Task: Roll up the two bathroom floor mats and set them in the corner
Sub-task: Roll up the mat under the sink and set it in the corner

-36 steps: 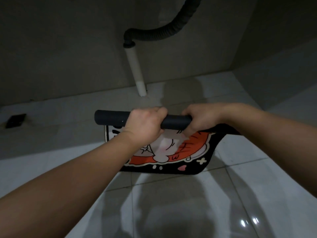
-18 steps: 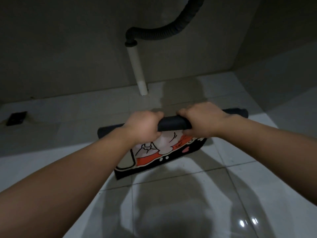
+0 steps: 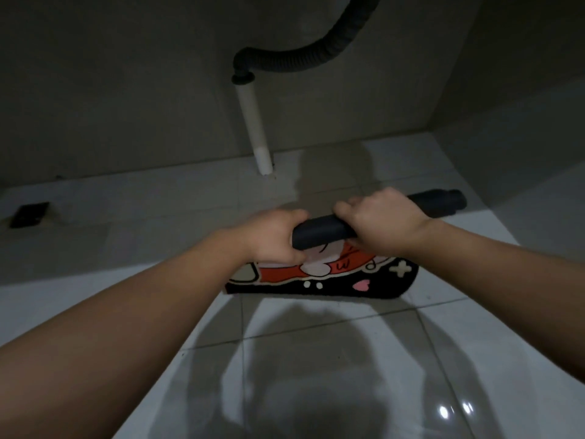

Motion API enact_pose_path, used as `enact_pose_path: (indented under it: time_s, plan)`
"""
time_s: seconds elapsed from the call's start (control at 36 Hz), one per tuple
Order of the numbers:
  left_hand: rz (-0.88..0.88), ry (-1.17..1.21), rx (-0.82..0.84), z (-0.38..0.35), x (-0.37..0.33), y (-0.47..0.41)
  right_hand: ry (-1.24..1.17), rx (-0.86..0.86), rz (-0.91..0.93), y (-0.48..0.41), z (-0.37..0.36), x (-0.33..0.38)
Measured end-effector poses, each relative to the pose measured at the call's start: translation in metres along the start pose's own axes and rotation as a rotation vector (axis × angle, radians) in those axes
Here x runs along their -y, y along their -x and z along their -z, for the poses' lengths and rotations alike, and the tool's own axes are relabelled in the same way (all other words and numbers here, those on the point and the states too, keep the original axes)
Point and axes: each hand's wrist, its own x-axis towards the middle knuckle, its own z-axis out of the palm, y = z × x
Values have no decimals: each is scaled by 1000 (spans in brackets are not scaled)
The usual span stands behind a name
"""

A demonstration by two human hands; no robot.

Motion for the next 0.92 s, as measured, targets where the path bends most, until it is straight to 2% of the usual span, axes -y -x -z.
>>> enact_pose_path:
  time_s: [0.08,0.17,0.25,0.33,0.44,0.5,0.58,0.67,0.72,0.83,0.92]
  plan:
    - [47,155,42,-1,2,2,112,-146,52,3,-8,-1]
    - [51,68,5,-2,0,1,82,-130,51,1,-12,-1]
    - [24,-191,-142,-8,2,3,-121,111,-68,-6,-1,-2]
    - [-119,-449,-378,-13,5,5,-420,385,-209,-13,5,-6]
    - [-223,-472,-512,-17,1,4,-660,536,-283,-16,5,-15]
    - [-201,-441,-494,-15,-2,3,-601,496,-283,-16,9,-13]
    - [-87,-363,-354,-9,-3,-2,-233,255,-174,-10,9,-7]
    - [51,-43,-122,-7,0,-6,-8,44,-33,-3,3,-7]
    - [71,69,-79,-10,2,-6,13,-22,29,-2,-1,-9]
    - [58,-79,-195,-16,1,-4,-43,-4,21,-4,-5,-9]
    - [-41,-346,-338,-18,2,-2,-204,236,-72,-10,2,-12]
